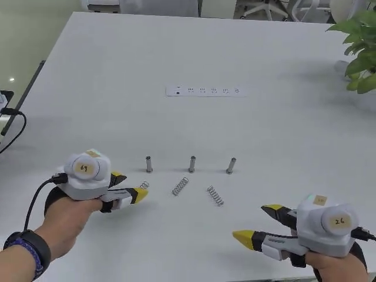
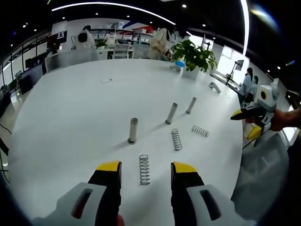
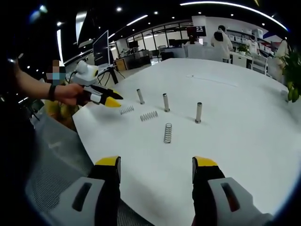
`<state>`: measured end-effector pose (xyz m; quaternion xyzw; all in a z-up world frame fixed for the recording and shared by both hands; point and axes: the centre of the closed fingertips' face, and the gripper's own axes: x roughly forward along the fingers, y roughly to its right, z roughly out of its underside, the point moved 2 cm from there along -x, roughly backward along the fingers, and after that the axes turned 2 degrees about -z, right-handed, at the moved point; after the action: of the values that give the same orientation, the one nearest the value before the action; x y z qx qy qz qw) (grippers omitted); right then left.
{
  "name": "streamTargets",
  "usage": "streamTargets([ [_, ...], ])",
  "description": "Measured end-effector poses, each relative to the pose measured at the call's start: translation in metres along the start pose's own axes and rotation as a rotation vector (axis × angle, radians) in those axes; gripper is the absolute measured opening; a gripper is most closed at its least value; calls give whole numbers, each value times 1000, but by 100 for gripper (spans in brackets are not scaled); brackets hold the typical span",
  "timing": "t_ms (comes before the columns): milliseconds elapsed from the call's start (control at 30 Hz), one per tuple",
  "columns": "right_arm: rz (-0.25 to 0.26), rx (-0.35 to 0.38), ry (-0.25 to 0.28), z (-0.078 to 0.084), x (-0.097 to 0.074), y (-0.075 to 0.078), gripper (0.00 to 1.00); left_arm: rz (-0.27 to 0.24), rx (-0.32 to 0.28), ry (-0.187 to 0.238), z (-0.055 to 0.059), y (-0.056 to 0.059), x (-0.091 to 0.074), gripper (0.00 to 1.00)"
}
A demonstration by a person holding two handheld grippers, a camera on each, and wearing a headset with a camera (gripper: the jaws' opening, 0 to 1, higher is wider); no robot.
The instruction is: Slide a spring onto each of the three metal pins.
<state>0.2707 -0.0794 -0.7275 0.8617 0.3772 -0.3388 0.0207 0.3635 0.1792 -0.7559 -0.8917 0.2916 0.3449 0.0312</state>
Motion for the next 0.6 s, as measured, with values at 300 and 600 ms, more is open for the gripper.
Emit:
streamTargets([
  [300, -5, -4, -6, 2, -1, -1, 61, 0, 10, -61, 11, 1, 11, 29],
  [600, -7, -9, -4, 0, -1, 0, 61, -6, 20, -113, 20, 0, 19, 21],
])
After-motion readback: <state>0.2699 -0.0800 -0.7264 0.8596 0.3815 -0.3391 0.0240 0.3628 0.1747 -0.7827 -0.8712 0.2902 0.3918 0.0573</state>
